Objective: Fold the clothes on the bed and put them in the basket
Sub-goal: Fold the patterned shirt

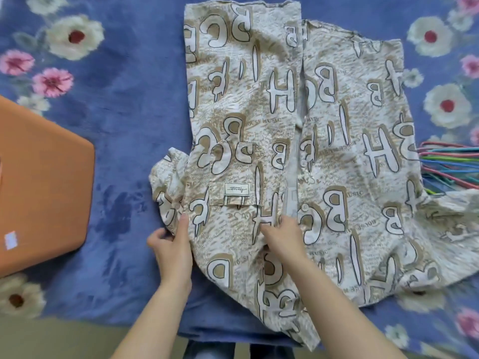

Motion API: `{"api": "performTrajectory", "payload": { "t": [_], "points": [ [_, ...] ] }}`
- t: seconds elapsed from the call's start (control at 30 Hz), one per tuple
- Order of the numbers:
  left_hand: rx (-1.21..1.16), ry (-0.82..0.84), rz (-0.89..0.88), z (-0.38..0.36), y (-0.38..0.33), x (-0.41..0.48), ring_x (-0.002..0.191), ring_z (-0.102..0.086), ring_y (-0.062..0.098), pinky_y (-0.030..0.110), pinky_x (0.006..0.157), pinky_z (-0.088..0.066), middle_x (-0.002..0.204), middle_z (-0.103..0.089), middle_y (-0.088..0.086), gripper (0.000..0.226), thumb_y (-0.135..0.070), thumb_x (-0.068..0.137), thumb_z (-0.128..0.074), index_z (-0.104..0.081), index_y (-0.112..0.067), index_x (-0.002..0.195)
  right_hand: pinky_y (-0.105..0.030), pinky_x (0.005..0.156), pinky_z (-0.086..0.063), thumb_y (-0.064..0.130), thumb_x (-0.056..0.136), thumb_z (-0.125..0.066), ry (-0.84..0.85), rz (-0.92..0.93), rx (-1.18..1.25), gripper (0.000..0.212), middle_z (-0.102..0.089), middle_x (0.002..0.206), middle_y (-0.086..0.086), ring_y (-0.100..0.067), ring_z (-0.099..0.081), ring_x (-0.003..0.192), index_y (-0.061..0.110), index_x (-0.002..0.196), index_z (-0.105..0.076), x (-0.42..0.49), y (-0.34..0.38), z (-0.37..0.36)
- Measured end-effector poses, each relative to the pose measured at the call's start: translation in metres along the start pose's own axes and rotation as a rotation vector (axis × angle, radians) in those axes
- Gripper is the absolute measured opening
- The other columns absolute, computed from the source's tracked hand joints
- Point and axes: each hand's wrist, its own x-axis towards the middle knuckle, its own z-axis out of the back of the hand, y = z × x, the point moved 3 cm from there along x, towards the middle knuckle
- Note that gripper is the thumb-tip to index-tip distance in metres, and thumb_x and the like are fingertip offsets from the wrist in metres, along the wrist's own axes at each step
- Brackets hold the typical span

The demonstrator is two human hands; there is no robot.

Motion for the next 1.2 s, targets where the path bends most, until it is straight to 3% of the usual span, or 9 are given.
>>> {"api": "performTrajectory", "payload": {
  "t": [0.1, 0.27, 0.37, 0.5, 0.67, 0.8, 0.9, 1.07, 1.2],
  "points": [
    [-0.384, 0.254, 0.321, -0.016, 0.011, -0.005, 0.101, -0.067, 0.016, 0.039, 0.086, -0.054, 0.11, -0.071, -0.003, 0.048, -0.061, 0.086, -0.059, -0.062, -0.023, 0.115, -0.027, 0.05, -0.031, 0.004, 0.089, -0.049, -0.204, -0.059, 0.195, 0.012, -0.047, 0.07, -0.002, -0.016, -0.038, 0.056, 0.01, 0.08, -0.046, -0.004, -0.019, 0.019],
    [-0.489, 0.437, 0.283, -0.032, 0.001, 0.01, 0.108, -0.067, 0.019, 0.041, 0.094, -0.051, 0.119, -0.069, 0.004, 0.044, -0.047, 0.093, -0.057, -0.062, -0.019, 0.126, -0.03, 0.054, -0.037, 0.012, 0.089, -0.056, -0.192, -0.047, 0.043, 0.012, -0.049, 0.068, -0.007, -0.019, -0.043, 0.057, 0.005, 0.08, -0.051, -0.014, -0.052, 0.036],
    [-0.648, 0.393, 0.262, -0.024, -0.011, 0.029, 0.107, -0.068, 0.024, 0.042, 0.091, -0.053, 0.119, -0.069, 0.012, 0.037, -0.028, 0.093, -0.06, -0.062, -0.011, 0.126, -0.033, 0.056, -0.041, 0.01, 0.085, -0.061, -0.138, -0.022, 0.021, 0.012, -0.049, 0.067, -0.007, -0.021, -0.05, 0.06, 0.004, 0.079, -0.053, -0.018, -0.06, 0.035],
    [-0.787, 0.342, 0.109, 0.017, -0.018, 0.05, 0.111, -0.066, 0.027, 0.044, 0.089, -0.054, 0.126, -0.065, 0.009, 0.043, -0.027, 0.093, -0.06, -0.057, -0.014, 0.133, -0.028, 0.053, -0.034, 0.011, 0.085, -0.06, -0.191, -0.011, -0.034, 0.025, -0.046, 0.06, -0.004, -0.02, -0.041, 0.054, 0.009, 0.066, -0.045, -0.019, -0.066, 0.033],
    [-0.586, 0.179, 0.109, 0.063, 0.014, 0.064, 0.12, -0.058, 0.017, 0.029, 0.084, -0.052, 0.129, -0.063, -0.001, 0.033, -0.031, 0.098, -0.054, -0.056, -0.023, 0.13, -0.035, 0.058, -0.046, 0.015, 0.09, -0.053, -0.189, 0.054, -0.223, 0.015, -0.061, 0.071, -0.006, -0.027, -0.057, 0.065, 0.007, 0.078, -0.058, -0.022, -0.072, 0.018],
    [-0.467, 0.321, 0.2, 0.049, 0.024, 0.046, 0.112, -0.061, 0.016, 0.03, 0.082, -0.05, 0.12, -0.067, -0.003, 0.041, -0.041, 0.093, -0.058, -0.055, -0.026, 0.131, -0.038, 0.06, -0.049, 0.047, 0.09, -0.059, -0.109, 0.01, 0.086, 0.039, -0.063, 0.077, -0.006, -0.024, -0.06, 0.066, 0.009, 0.092, -0.058, -0.033, -0.071, 0.009],
    [-0.359, 0.349, 0.184, 0.036, 0.034, 0.03, 0.087, -0.069, 0.012, 0.031, 0.072, -0.054, 0.097, -0.074, 0.001, 0.044, -0.033, 0.092, -0.062, -0.056, -0.016, 0.132, -0.029, 0.053, -0.048, 0.025, 0.083, -0.074, 0.012, -0.052, 0.206, 0.028, -0.062, 0.078, -0.007, -0.018, -0.054, 0.055, 0.008, 0.095, -0.056, -0.04, -0.072, 0.004],
    [-0.064, -0.129, 0.001, 0.046, 0.056, 0.01, 0.102, -0.059, 0.018, 0.035, 0.091, -0.048, 0.113, -0.062, 0.001, 0.035, -0.039, 0.09, -0.066, -0.061, -0.009, 0.108, -0.03, 0.055, -0.036, 0.021, 0.083, -0.067, -0.25, 0.06, -0.029, 0.022, -0.054, 0.07, -0.006, -0.021, -0.046, 0.058, 0.012, 0.078, -0.047, -0.047, -0.073, 0.021],
    [-0.194, -0.067, 0.144, 0.044, 0.083, -0.004, 0.095, -0.062, 0.024, 0.037, 0.077, -0.054, 0.118, -0.061, 0.014, 0.046, -0.04, 0.092, -0.062, -0.051, -0.005, 0.12, -0.032, 0.06, -0.041, 0.031, 0.091, -0.06, -0.35, 0.233, -0.094, 0.014, -0.058, 0.08, -0.002, -0.019, -0.054, 0.072, 0.02, 0.089, -0.054, -0.064, -0.078, 0.032]
  ]
}}
